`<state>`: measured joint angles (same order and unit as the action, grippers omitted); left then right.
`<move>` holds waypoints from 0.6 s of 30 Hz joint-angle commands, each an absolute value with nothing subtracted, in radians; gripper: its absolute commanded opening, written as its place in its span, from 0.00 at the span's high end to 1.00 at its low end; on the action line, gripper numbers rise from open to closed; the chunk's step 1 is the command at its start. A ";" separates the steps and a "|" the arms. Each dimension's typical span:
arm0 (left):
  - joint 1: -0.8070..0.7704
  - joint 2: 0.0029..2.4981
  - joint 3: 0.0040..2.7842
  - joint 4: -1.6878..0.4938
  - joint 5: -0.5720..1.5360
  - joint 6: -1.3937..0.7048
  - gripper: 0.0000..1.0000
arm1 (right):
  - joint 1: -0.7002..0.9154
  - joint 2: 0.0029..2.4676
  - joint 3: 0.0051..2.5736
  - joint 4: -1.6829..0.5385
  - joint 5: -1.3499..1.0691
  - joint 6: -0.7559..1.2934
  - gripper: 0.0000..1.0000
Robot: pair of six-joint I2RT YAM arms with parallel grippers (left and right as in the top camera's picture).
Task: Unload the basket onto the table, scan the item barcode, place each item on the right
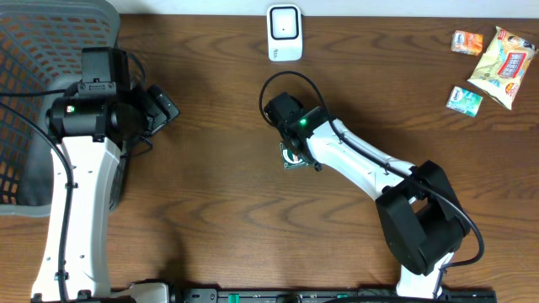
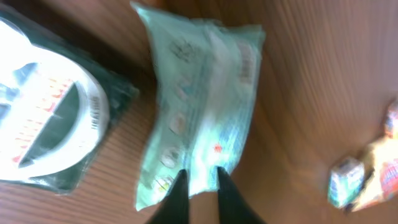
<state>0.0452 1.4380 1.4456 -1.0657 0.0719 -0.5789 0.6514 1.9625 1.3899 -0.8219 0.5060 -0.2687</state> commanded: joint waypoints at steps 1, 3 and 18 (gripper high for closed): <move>0.050 1.438 1.444 -1.065 0.059 -0.580 0.02 | 0.660 1.949 1.391 -0.797 0.366 -0.259 0.76; 0.050 1.439 1.444 -1.066 0.059 -0.580 0.03 | 0.660 1.949 1.391 -0.792 0.330 -0.262 0.75; 0.050 1.439 1.444 -1.065 0.059 -0.580 0.02 | 0.632 1.950 1.234 -0.606 0.430 -0.262 0.55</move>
